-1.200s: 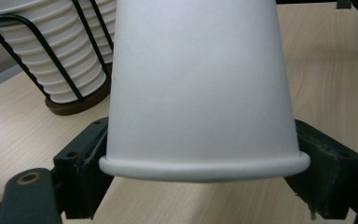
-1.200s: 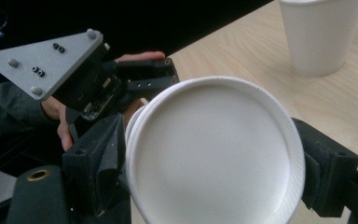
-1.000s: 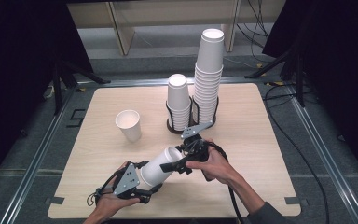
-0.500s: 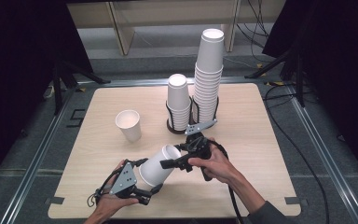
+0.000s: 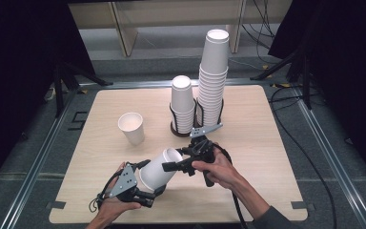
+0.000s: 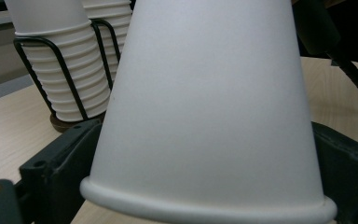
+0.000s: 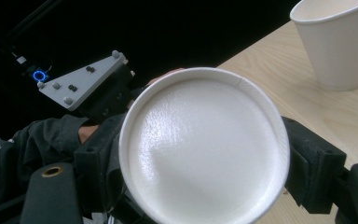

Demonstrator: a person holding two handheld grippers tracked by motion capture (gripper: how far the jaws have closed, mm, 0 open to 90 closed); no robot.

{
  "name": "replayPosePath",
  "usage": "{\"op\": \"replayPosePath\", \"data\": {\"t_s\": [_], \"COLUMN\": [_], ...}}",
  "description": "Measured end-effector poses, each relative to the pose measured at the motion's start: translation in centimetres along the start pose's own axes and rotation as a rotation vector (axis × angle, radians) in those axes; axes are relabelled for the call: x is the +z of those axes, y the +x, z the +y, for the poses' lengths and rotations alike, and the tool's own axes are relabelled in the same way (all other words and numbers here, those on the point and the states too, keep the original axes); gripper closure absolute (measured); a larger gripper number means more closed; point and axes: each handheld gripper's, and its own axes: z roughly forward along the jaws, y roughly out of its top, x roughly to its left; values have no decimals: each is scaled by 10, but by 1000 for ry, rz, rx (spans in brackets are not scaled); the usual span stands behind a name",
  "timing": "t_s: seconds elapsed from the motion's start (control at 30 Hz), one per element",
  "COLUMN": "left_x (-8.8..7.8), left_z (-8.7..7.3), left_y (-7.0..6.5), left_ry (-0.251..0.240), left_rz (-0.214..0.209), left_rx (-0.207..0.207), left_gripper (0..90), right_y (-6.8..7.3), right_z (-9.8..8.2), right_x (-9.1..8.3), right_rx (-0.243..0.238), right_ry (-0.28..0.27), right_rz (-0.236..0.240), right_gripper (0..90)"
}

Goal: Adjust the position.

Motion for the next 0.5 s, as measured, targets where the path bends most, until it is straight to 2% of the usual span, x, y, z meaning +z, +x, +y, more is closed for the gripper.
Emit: {"op": "replayPosePath", "data": {"t_s": [0.13,0.17,0.2,0.23,0.27,0.3,0.33,0.4,0.43,0.47,0.5], "left_x": [2,0,1,0,1,1,-1,-2,-2,-1,-3], "left_z": [-1,0,0,0,0,0,1,1,1,0,1], "left_y": [0,0,0,-1,-1,0,0,1,2,2,2], "left_ry": [-16,-1,-11,-13,-36,-37,-18,-27,-29,-52,-28], "left_rz": [0,6,6,6,1,1,9,8,4,-3,5], "left_rx": [-12,-8,-10,-11,-14,-11,-10,-21,-12,-17,-15], "left_gripper": [23,19,19,18,18,19,28,40,46,51,56], "right_y": [1,3,3,4,4,2,3,4,4,4,3], "right_z": [1,1,2,2,2,2,3,3,3,3,2], "right_x": [0,0,-1,-1,-1,-1,-1,-2,-2,-2,-2], "right_rx": [-12,11,-2,21,19,-12,-13,13,20,19,11], "right_ry": [-15,-11,-22,-19,-20,-36,-37,-34,-35,-36,-44], "right_rz": [2,9,3,13,18,8,9,14,23,24,19], "right_gripper": [252,252,252,252,252,252,252,252,252,252,252]}}
